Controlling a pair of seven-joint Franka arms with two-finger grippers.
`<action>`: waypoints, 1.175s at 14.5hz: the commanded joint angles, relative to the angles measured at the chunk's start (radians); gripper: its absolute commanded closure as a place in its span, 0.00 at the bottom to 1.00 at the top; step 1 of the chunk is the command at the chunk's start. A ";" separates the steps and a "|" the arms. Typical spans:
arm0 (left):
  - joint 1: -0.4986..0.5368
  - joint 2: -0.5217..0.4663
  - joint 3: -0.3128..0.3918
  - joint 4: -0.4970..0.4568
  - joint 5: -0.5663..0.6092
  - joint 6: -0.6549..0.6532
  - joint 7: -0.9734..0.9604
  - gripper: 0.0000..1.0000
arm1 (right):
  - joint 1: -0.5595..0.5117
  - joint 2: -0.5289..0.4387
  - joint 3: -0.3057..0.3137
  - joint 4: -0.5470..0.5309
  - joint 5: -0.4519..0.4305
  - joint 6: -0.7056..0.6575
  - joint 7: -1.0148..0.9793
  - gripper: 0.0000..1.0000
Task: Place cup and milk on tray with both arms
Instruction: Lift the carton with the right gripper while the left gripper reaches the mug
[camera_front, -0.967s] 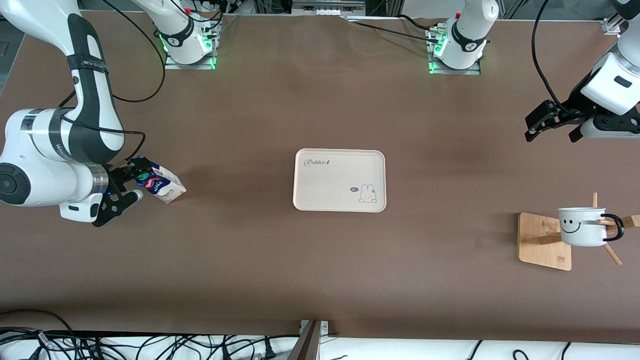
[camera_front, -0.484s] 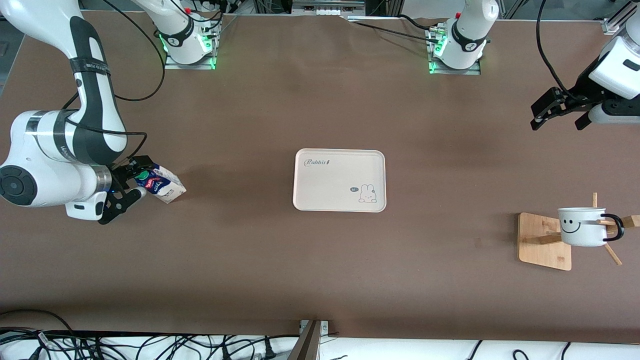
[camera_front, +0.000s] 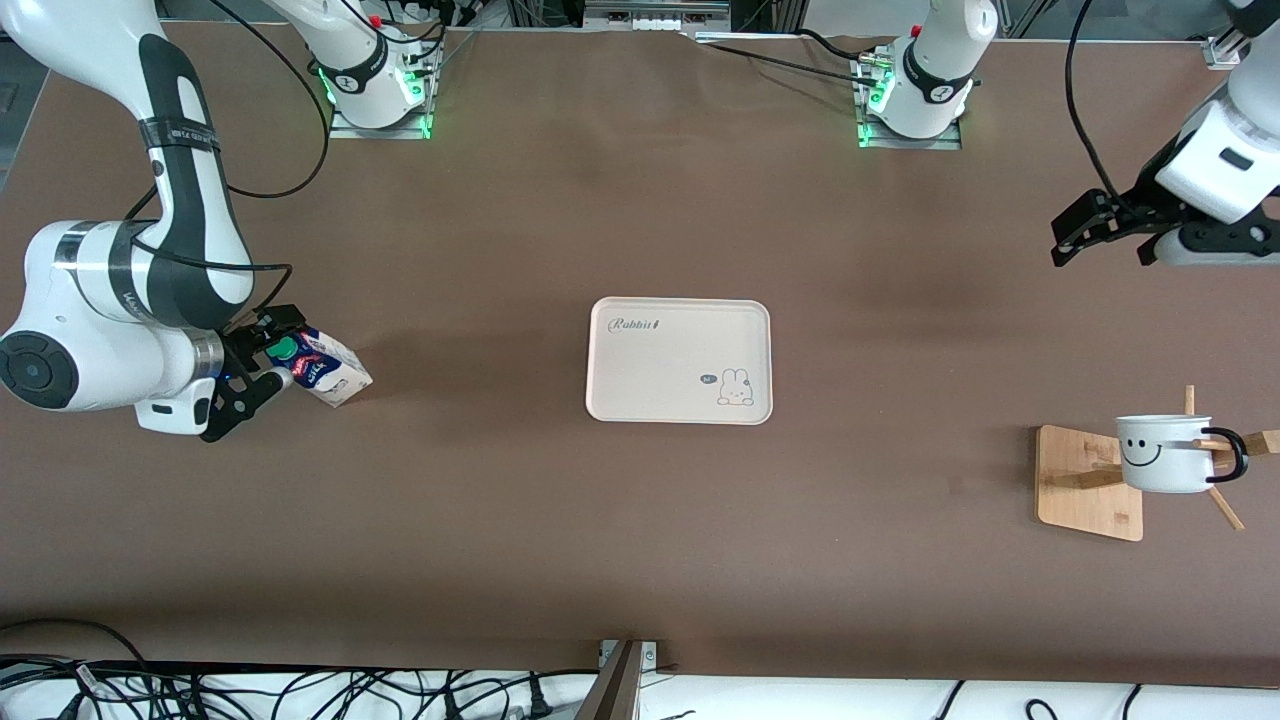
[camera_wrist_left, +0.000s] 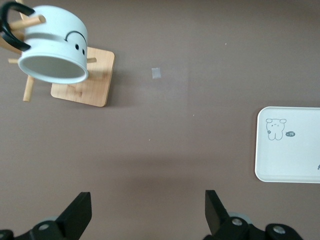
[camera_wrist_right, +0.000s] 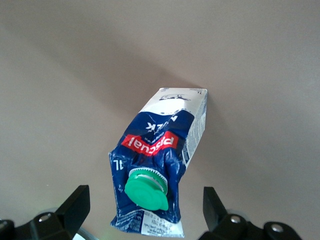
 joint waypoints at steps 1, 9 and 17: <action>0.044 0.086 0.012 -0.038 0.013 0.072 0.012 0.00 | -0.005 -0.035 0.002 -0.043 0.004 0.012 -0.021 0.00; 0.050 0.089 0.033 -0.216 0.016 0.662 0.018 0.00 | -0.008 -0.031 -0.008 -0.083 0.003 0.058 -0.063 0.00; 0.093 0.095 0.037 -0.411 0.018 1.012 0.022 0.00 | 0.012 -0.022 -0.005 -0.115 0.009 0.138 -0.047 0.00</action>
